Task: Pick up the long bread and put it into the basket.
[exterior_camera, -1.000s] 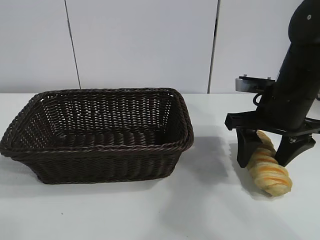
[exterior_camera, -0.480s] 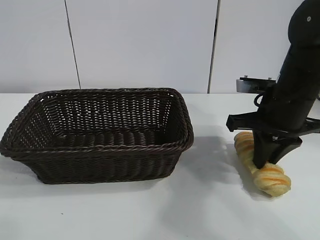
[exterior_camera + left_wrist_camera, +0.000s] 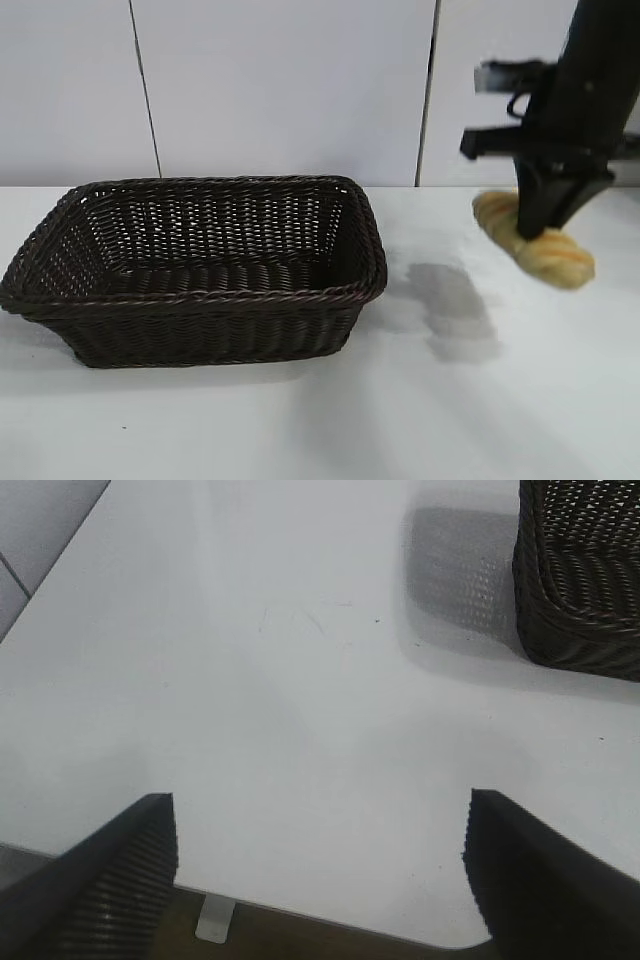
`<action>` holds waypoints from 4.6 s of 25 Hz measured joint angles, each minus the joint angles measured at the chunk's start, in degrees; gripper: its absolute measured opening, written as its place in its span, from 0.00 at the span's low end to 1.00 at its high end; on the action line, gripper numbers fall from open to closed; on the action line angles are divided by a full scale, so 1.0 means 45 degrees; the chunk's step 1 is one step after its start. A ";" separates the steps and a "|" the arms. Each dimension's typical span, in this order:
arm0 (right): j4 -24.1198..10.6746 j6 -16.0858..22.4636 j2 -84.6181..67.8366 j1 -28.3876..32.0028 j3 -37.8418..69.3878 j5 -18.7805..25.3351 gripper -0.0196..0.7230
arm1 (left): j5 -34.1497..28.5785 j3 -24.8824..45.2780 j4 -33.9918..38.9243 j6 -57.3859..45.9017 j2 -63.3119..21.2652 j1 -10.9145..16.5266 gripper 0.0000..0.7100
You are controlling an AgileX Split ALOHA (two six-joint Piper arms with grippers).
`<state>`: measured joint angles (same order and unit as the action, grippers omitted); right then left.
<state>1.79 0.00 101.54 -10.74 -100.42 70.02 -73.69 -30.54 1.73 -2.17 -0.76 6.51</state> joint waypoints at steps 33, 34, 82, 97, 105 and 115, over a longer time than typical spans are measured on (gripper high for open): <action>0.1457 -0.0352 0.2308 -0.5932 -0.0167 -0.3804 0.08 | 0.0000 0.0000 0.0000 0.0000 0.0000 0.0000 0.80; 0.1457 -0.0352 0.2651 -0.5932 -0.0167 -0.3943 0.08 | 0.0000 0.0000 0.0000 0.0000 0.0000 0.0000 0.80; -0.0084 0.0655 0.1732 -0.5696 -0.5879 0.0499 0.79 | 0.0000 0.0000 0.0000 0.0000 0.0000 0.0000 0.80; -0.2188 0.1359 -0.1846 -0.0760 -0.2077 0.0498 0.79 | 0.0000 0.0000 0.0000 0.0000 0.0000 0.0000 0.80; -0.2230 0.0527 -0.3585 0.3337 -0.1079 0.0526 0.79 | 0.0000 0.0000 0.0000 0.0000 0.0000 0.0000 0.80; -0.1586 -0.0247 -0.5889 0.3690 -0.0816 0.0525 0.79 | 0.0000 0.0000 0.0000 0.0000 0.0000 0.0000 0.80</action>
<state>-5.35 -1.11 75.04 5.87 -104.09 72.39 -73.69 -30.54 1.73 -2.17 -0.76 6.51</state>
